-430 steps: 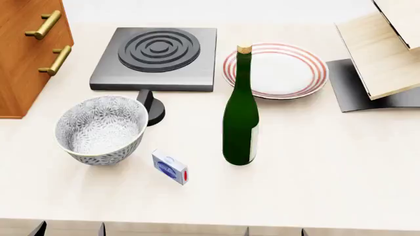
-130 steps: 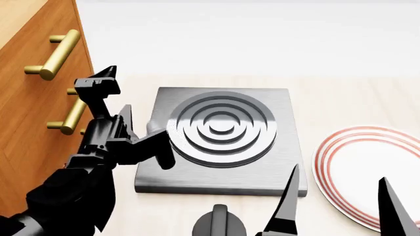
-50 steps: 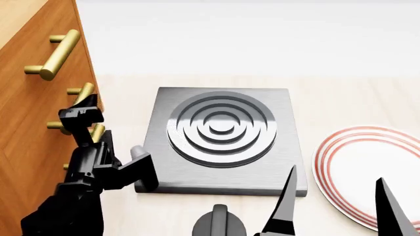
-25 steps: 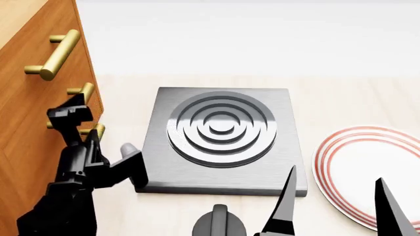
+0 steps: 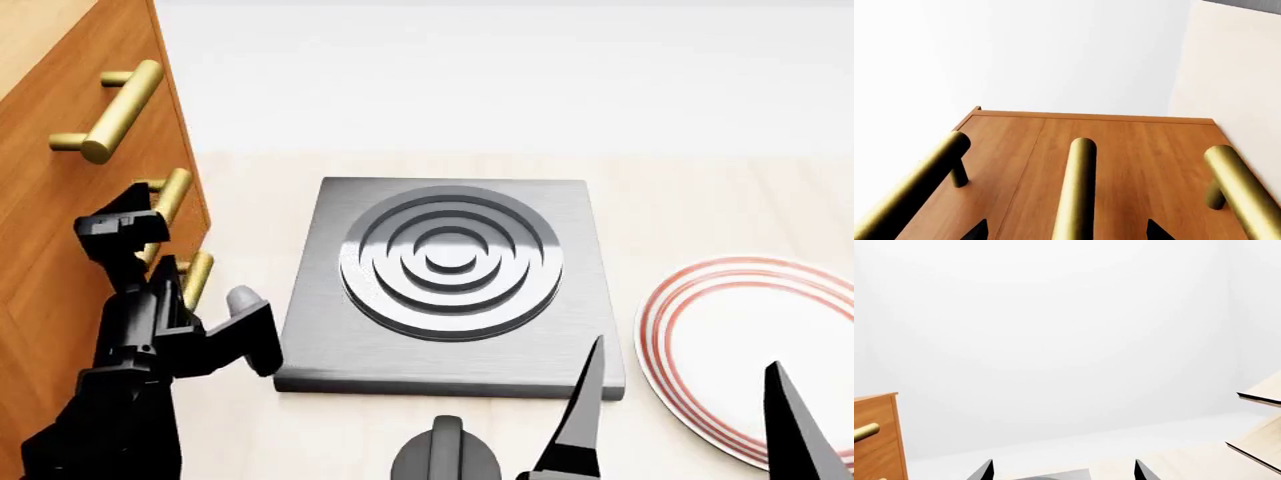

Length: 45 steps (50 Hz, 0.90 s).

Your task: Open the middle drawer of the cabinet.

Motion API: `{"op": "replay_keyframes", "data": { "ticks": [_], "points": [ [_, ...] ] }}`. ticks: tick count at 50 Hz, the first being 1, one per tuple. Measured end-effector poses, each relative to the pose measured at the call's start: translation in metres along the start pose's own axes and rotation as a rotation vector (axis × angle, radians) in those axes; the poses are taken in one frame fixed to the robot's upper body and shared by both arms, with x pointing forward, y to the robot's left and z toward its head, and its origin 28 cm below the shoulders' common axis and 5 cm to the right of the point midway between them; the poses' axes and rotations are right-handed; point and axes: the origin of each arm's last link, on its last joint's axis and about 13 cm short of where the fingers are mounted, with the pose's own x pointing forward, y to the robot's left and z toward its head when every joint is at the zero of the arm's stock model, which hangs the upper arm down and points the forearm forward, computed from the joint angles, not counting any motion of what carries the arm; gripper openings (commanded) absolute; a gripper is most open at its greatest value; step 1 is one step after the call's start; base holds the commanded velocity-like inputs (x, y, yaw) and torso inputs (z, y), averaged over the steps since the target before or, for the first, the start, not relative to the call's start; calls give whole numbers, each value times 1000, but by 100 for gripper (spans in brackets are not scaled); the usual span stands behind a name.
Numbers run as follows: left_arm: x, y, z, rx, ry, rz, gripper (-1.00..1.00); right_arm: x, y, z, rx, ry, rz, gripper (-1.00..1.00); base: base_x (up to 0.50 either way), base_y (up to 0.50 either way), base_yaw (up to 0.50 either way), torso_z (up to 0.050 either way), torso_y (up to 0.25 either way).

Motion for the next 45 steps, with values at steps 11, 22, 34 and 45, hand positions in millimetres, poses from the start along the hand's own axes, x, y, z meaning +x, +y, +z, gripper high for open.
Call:
{"op": "replay_keyframes", "data": {
  "ticks": [11,22,34,45],
  "points": [
    [0,-1,-4,9,3,3,100,0,0,0,-2,1,0,100,0,0,0,0,0],
    [-2,-4,-6,15,-3,-3,-100,0,1,-1,-3,1,0,100,0,0,0,0,0],
    [-1,-3,-5,21,-3,12,-100,0,0,-1,-5,-1,-3,100,0,0,0,0,0],
    [-2,-3,-2,-8,9,12,-100,0,0,0,-6,-4,-6,100,1,0,0,0,0]
  ]
}}
